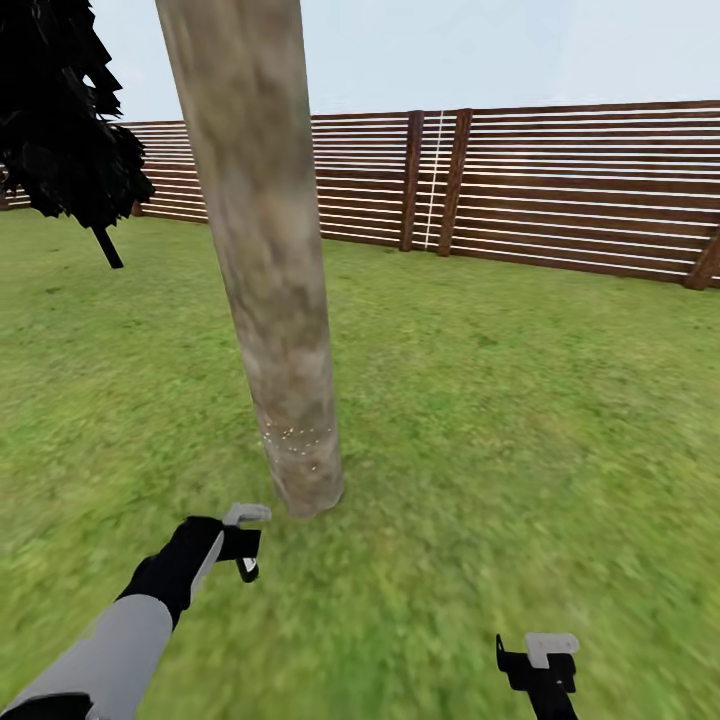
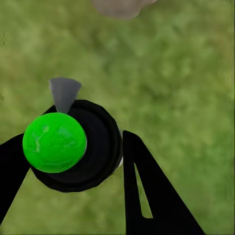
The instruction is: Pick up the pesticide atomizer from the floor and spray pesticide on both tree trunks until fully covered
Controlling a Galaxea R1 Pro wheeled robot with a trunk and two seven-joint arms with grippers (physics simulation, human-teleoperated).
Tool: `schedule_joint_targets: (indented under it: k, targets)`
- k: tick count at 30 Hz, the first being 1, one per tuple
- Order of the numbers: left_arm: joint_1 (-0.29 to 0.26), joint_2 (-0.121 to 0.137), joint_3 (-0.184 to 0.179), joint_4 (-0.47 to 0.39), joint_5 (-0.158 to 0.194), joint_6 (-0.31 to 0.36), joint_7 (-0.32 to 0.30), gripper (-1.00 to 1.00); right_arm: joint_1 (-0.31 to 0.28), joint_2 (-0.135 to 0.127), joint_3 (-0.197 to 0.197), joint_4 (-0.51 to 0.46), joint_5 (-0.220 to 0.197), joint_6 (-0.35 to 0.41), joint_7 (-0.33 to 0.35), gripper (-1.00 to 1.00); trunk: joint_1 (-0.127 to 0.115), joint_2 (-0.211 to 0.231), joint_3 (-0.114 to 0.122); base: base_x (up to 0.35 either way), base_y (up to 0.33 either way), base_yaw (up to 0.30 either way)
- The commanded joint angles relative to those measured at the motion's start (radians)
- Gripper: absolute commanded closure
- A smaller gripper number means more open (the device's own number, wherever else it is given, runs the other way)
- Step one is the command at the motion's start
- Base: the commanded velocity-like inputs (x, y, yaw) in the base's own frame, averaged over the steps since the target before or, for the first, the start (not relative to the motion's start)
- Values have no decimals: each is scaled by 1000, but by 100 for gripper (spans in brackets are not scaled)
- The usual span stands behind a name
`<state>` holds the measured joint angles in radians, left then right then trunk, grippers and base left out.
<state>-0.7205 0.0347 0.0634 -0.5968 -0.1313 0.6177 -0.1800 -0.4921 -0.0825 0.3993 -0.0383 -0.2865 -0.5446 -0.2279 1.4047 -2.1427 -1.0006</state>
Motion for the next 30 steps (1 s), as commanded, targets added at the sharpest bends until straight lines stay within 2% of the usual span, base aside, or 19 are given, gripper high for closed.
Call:
schedule_joint_targets:
  k: [1, 4, 6, 13, 20, 30]
  targets:
    - [-1, -6, 4, 4, -5, -10, 20, 100, 0, 0, 9, 0, -7, -2, -4, -100, 0, 0, -1, 0, 0, 1]
    - [-2, -45, -4, 0, -10, -22, 49, 100, 0, 0, 9, -1, -7, -2, -4, -100, 0, 0, -1, 0, 0, 0]
    - [-1, -54, -6, -2, -10, -25, 52, 100, 0, 0, 9, 0, -7, -2, -4, -100, 0, 0, -1, 99, -55, 0]
    - [0, -56, -5, -3, -5, -26, 53, 100, 0, 1, 10, -2, -5, -2, -2, -100, 0, 0, -1, 191, -192, 0]
    - [0, -54, -1, -3, -5, -26, 53, 100, 0, 1, 10, -2, -5, -2, -3, -100, 0, 0, -1, 15, -272, 2]
    - [0, -53, 2, -3, -5, -27, 54, 100, 0, 3, 12, -1, -5, -2, -4, -100, 0, 0, 6, 9, -277, 202]
